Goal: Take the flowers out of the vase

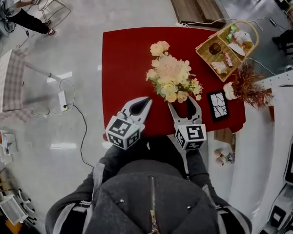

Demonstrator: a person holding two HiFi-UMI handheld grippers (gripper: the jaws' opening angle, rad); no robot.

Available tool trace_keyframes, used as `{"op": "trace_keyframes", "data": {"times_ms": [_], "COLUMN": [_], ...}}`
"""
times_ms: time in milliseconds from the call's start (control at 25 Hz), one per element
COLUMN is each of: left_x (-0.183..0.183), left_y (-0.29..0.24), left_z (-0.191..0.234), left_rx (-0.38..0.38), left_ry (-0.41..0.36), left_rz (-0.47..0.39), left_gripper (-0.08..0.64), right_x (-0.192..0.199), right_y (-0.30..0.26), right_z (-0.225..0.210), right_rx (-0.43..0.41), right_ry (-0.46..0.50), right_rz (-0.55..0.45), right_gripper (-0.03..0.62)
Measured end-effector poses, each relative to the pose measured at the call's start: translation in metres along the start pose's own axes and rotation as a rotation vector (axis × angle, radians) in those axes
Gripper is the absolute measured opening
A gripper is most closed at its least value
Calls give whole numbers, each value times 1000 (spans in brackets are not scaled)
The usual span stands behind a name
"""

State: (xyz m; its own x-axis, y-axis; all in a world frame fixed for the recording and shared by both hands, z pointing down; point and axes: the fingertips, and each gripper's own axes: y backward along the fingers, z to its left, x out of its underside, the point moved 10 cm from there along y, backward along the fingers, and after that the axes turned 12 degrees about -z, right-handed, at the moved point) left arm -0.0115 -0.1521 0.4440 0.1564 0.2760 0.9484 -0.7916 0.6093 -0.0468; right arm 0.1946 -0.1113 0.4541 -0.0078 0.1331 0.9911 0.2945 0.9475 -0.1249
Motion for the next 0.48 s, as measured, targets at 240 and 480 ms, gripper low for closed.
{"op": "trace_keyframes", "data": {"times_ms": [240,480], "left_x": [4,3], "left_y": [0,1], "left_z": [-2,-2], "left_rx": [-52,-93], "left_ry": [-17,-29], "left_rz": [-5,-16], "left_gripper": [-2,-2], "right_x": [8,2], "right_y": [-15,-24], "right_z": [-3,-3], "right_rx": [-76,-147], "right_ry": [15,74], "right_rz": [-3,-50], "right_gripper": [247,247]}}
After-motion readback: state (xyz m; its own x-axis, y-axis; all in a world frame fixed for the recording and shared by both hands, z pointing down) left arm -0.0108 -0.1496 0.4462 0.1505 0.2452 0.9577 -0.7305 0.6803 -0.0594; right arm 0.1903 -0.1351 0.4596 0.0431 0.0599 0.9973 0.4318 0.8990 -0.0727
